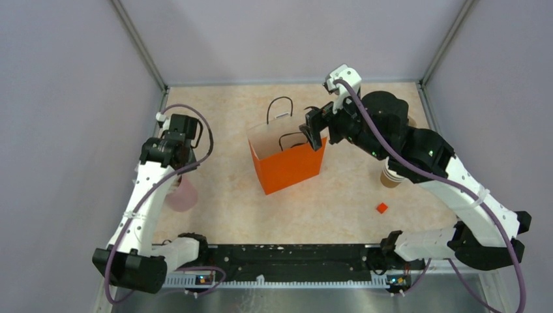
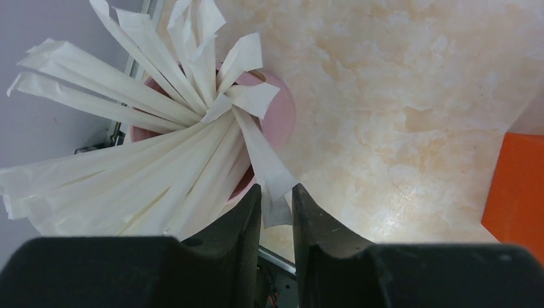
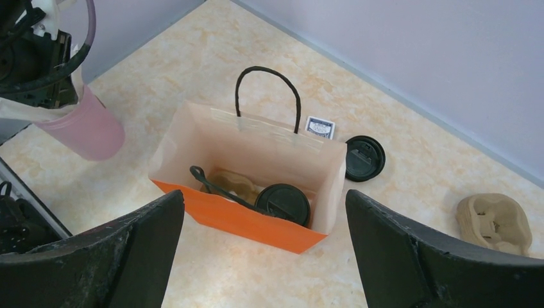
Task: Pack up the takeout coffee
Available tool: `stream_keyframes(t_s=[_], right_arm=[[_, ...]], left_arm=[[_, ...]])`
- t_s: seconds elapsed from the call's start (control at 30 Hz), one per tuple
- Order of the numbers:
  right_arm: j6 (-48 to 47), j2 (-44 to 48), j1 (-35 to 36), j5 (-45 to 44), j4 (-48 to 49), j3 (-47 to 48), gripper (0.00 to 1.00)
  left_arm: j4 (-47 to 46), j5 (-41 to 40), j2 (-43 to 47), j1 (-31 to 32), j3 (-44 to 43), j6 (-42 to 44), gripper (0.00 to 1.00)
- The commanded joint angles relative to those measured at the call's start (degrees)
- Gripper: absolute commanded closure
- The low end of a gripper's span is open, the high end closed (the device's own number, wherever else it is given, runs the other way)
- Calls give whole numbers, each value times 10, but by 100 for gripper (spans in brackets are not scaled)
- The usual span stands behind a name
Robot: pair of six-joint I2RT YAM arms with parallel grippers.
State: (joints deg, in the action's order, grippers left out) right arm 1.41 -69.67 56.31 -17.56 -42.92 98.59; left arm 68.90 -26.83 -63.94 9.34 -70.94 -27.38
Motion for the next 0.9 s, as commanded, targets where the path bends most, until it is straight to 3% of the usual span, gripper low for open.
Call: stream_keyframes(t_s=[0.0, 0.1, 0.2, 0.23, 0.6, 0.87], right_arm=[[-11, 11, -6, -17, 8, -3, 7], [-11, 10, -6, -17, 13, -7, 7], [-31, 8, -6, -18, 18, -10, 7], [-32, 7, -6, -19, 18, -11, 7], [-50, -1, -6, -22, 19, -9, 7], [-68, -11, -6, -20, 30, -2, 6]], left_arm=[[-25, 17, -2, -4, -36, 24, 72], [-14, 24, -2, -5, -51, 29, 79], [7, 27, -5, -5, -72, 32, 99], [13, 28, -6, -5, -81, 33, 100], [93, 35, 0, -4, -171, 49, 100], [121, 110, 19, -4, -252, 55, 100]])
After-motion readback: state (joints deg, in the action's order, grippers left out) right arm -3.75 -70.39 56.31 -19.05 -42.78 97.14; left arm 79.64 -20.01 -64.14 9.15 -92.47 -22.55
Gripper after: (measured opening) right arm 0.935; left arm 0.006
